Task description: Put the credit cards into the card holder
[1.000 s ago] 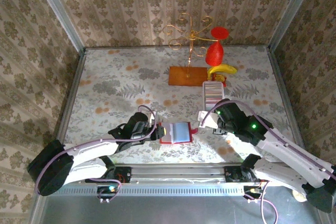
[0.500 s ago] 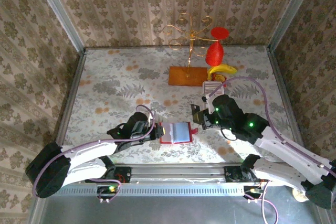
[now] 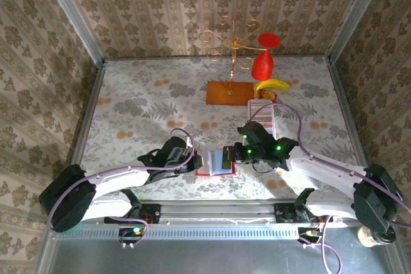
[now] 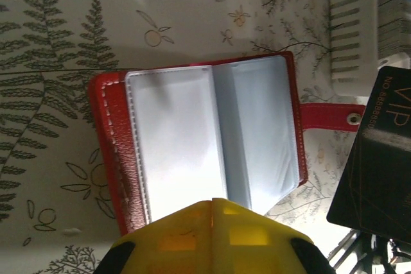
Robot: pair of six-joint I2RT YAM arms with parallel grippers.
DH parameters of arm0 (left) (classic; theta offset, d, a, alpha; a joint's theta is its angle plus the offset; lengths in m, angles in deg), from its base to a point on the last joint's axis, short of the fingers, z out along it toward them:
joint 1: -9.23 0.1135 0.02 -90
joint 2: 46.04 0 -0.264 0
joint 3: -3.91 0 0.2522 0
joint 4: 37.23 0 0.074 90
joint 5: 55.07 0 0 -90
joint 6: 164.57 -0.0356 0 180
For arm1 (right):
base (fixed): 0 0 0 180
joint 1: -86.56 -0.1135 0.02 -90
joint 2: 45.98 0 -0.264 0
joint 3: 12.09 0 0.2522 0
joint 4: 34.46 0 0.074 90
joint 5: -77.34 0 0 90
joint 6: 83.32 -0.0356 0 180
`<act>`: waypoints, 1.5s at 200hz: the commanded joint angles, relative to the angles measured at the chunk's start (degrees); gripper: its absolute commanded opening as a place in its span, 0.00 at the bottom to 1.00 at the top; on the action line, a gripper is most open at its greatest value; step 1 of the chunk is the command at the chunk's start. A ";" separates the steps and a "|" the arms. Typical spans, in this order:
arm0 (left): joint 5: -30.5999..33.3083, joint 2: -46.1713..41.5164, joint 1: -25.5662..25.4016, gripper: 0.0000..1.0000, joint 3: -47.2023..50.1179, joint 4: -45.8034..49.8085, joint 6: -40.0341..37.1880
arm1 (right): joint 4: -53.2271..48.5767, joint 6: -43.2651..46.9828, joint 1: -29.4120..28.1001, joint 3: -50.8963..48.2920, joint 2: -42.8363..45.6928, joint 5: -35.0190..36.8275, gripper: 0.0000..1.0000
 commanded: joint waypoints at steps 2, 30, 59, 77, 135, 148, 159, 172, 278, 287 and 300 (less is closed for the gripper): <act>1.39 0.98 -0.23 0.01 -0.94 1.57 0.83 | 3.45 -2.23 -0.44 -0.28 -1.91 -1.70 0.00; 2.41 1.77 -0.43 0.00 -0.77 2.75 0.46 | 4.87 -2.47 -0.96 0.39 -4.82 -2.49 0.00; 3.41 2.39 -0.48 0.00 -0.25 3.06 0.26 | 6.35 -2.53 -1.81 1.47 -7.29 -2.75 0.00; 3.51 3.06 -0.50 0.00 0.03 2.66 0.44 | 7.65 -2.92 -2.19 1.81 -8.77 -3.26 0.00; 4.00 4.77 -0.74 0.00 0.14 2.81 -0.31 | 10.47 -2.97 -2.76 1.91 -11.23 -2.97 0.00; 4.01 4.95 -0.80 0.00 0.09 2.94 -0.35 | 11.22 -2.89 -2.74 1.83 -11.23 -2.60 0.00; 4.01 5.20 -0.84 0.00 0.12 2.72 -0.44 | 12.13 -2.89 -2.80 1.65 -12.97 -2.50 0.00; 4.01 5.52 -0.96 0.00 0.03 2.71 -0.52 | 12.49 -2.89 -2.83 1.82 -13.72 -2.14 0.00; 4.36 6.10 -1.36 0.00 0.12 2.81 -0.70 | 15.22 -3.40 -2.93 1.22 -16.58 -2.34 0.00; 4.29 6.06 -1.33 0.00 0.12 2.86 -0.70 | 15.14 -3.32 -2.93 1.12 -16.74 -2.31 0.00; 4.36 6.11 -1.36 0.00 0.07 2.92 -0.79 | 14.90 -3.13 -2.90 0.95 -16.76 -2.36 0.00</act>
